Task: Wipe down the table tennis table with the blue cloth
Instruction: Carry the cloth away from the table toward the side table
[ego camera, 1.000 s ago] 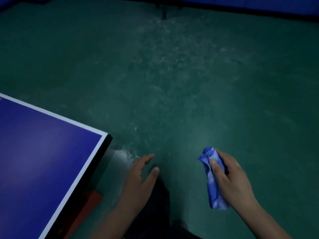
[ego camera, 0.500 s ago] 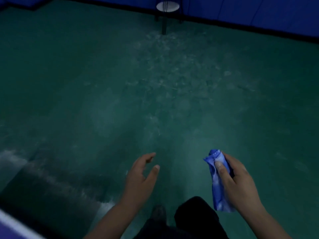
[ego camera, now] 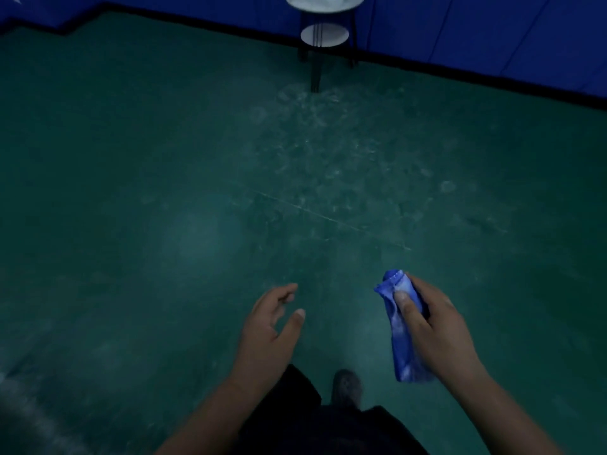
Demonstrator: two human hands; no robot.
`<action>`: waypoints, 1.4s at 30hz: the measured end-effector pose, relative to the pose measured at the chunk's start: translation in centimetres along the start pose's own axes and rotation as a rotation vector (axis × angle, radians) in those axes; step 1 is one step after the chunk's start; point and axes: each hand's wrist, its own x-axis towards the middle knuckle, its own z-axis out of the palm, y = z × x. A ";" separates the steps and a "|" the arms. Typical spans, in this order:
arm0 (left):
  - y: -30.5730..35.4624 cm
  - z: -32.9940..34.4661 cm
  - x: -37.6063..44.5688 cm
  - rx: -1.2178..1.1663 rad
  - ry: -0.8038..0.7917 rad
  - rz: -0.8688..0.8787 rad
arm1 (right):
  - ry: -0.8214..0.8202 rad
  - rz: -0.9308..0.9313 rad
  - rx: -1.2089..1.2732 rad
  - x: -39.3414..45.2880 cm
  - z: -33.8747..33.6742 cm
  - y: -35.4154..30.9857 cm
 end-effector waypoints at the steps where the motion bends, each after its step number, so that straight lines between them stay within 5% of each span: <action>1: 0.5 0.2 2.2 -0.007 0.014 -0.007 | -0.027 -0.012 -0.011 3.1 -0.1 -0.5; 10: 0.7 -1.3 25.4 -0.018 0.141 -0.070 | -0.102 -0.054 -0.052 29.5 5.7 -6.2; 21: 5.6 -5.8 58.8 -0.014 0.049 -0.021 | -0.038 0.029 -0.011 57.8 10.8 -16.5; 28: 7.2 -2.6 77.9 -0.004 -0.039 -0.028 | 0.020 0.115 0.031 75.5 12.2 -17.2; 42: 15.1 0.1 113.9 0.061 0.092 0.038 | -0.104 0.009 0.000 114.9 15.0 -25.8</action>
